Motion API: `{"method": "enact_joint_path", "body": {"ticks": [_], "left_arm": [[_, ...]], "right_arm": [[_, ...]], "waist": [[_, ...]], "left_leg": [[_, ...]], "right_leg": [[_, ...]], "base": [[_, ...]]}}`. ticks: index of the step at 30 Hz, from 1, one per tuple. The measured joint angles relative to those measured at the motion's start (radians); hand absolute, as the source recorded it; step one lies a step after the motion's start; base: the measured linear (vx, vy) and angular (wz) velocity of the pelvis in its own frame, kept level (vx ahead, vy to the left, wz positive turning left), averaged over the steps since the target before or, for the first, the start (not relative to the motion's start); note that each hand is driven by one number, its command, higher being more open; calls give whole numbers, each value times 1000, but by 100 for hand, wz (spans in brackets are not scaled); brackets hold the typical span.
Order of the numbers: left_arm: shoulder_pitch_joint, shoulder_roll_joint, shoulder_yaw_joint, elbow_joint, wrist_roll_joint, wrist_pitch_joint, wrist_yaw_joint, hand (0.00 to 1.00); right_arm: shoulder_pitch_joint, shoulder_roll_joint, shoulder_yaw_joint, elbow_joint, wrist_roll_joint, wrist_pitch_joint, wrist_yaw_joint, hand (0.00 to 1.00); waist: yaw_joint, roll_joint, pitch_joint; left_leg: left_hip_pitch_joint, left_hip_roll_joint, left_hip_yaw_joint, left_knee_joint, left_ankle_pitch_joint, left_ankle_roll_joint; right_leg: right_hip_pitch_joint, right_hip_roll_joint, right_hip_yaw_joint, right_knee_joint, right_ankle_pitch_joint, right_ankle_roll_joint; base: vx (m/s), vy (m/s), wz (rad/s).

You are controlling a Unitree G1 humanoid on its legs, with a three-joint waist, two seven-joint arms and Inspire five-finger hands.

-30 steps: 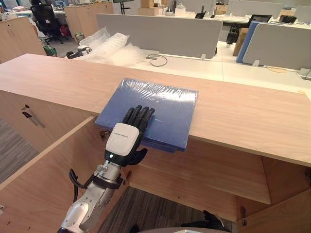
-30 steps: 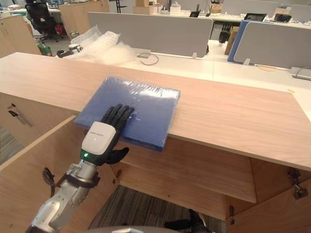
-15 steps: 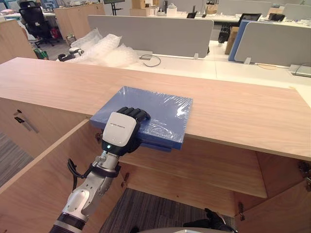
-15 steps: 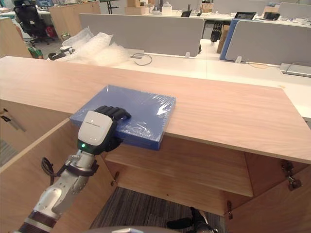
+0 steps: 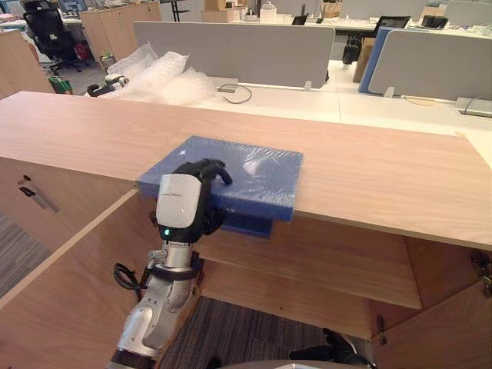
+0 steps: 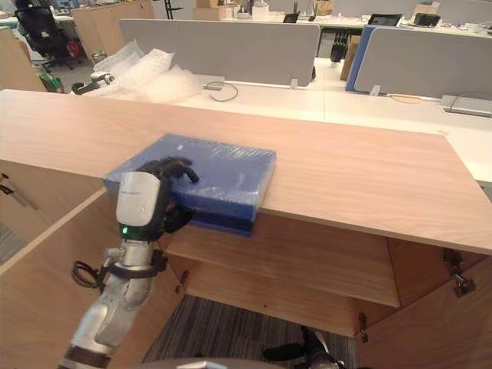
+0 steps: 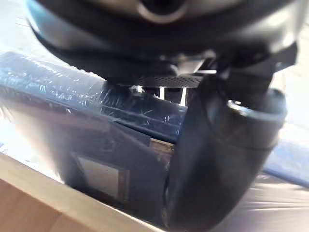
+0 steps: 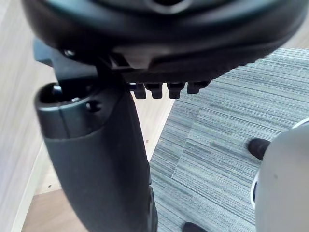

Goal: Walk over to the cabinet, pick up the folder, carry it to the office cabinet, place the folder inside the office cabinet, then close the office cabinet door

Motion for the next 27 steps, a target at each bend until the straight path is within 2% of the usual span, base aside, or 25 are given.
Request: {"method": "enact_joint_path", "body": {"ticks": [2, 4, 7, 10, 13, 19, 24, 27], "left_arm": [[49, -69, 58, -91, -196, -3, -5, 0], [81, -103, 89, -135, -336, -11, -5, 0], [137, -113, 134, -216, -453, -19, -16, 0], [186, -135, 164, -291, -619, -49, -37, 0], [210, -144, 191, -342, -817, -90, -54, 0], [231, -220, 217, -395, -1082, -149, -73, 0], [236, -258, 207, -405, -1197, -149, -100, 0], [236, -258, 181, -401, -1286, -142, -114, 0]], "right_arm": [[18, 8, 0, -29, 43, 2, -5, 100], [61, 16, -1, -104, 99, 3, -14, 100], [151, 39, -14, -315, 162, 2, -27, 100], [239, 66, -30, -551, 215, -8, -51, 100], [326, 131, -62, -770, 278, -17, -83, 100], [423, 156, -80, -990, 315, -19, -112, 100], [477, 180, -99, -1173, 315, -18, -181, 100], [487, 186, -102, -1316, 301, -18, -266, 100]], "waist": [[-3, 6, -4], [-4, 5, -4], [-21, -3, 2], [-27, -4, 3], [-31, -27, 12], [-47, -39, 3], [-61, -16, -2], [-74, -3, 0]], "left_leg": [[-3, 8, 20, 0, -1, -1], [2, 10, 39, 1, -1, -1], [13, 17, 64, 1, -3, -1], [26, 30, 101, 8, -36, 0], [46, 32, 149, 25, -69, 3], [61, 38, 239, 41, -87, 10], [82, 40, 335, 83, -128, 16], [105, 40, 396, 89, -146, 20]], "right_leg": [[-19, 2, 30, 1, 4, -3], [-23, 2, 46, 1, 5, -4], [-30, 3, 73, 8, 8, -9], [-50, 6, 119, 26, 8, -9], [-62, 2, 172, 36, 9, -9], [-112, 2, 268, 63, 12, -4], [-135, 0, 366, 70, 18, 4], [-153, 1, 428, 80, 22, 10]], "base": [[60, -3, -34], [53, -12, -26], [29, -12, -29], [-12, 27, -44], [-45, 39, -46], [-10, 36, -49], [22, 57, -58], [15, 50, -56]]}}
